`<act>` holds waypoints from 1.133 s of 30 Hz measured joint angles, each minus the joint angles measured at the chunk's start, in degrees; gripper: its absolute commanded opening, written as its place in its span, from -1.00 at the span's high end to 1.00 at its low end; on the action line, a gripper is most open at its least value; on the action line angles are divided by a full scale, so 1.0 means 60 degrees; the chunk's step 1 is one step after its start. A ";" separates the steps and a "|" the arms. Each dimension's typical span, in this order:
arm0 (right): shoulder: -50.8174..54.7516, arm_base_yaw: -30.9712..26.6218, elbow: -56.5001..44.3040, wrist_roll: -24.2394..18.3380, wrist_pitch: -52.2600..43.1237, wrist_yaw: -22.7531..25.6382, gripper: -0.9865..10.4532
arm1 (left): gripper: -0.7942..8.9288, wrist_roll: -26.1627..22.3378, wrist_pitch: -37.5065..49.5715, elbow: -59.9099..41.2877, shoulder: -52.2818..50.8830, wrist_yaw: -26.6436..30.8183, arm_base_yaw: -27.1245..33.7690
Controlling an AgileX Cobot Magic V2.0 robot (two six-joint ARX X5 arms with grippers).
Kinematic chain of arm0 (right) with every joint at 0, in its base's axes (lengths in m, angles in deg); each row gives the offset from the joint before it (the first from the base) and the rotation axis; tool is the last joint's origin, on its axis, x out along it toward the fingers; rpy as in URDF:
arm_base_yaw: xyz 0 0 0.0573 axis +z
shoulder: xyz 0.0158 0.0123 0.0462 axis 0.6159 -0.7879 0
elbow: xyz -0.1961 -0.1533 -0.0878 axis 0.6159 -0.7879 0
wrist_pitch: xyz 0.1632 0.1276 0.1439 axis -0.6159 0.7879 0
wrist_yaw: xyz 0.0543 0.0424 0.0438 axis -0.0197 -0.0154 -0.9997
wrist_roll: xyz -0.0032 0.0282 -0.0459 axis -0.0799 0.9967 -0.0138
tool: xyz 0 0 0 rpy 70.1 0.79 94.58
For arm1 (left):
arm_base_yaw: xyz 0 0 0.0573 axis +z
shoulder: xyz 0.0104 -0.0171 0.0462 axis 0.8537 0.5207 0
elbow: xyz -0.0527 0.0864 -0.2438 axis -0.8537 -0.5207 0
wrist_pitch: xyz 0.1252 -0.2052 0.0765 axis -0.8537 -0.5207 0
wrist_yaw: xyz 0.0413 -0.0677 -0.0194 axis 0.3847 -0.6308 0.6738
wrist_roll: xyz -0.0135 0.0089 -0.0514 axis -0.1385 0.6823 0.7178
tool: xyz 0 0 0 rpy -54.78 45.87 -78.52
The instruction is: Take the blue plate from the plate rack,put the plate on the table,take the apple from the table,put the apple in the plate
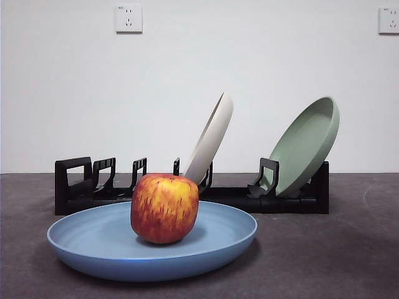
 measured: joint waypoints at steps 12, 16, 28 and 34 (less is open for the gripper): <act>0.0007 0.0004 0.0007 0.0652 0.0346 -0.0044 0.83 | 0.84 0.0000 0.0000 0.0000 0.0000 0.0000 0.0000; 0.0007 0.0004 0.0007 0.0739 0.0346 -0.0040 0.83 | 0.84 0.0000 0.0004 0.0000 0.0000 0.0000 0.0000; 0.0007 0.0004 0.0007 0.0747 0.0346 -0.0044 0.83 | 0.84 0.0000 0.0004 0.0000 0.0000 0.0000 0.0000; 0.0007 0.0004 0.0007 0.0747 0.0346 -0.0040 0.83 | 0.84 0.0000 0.0004 0.0000 0.0000 0.0000 0.0000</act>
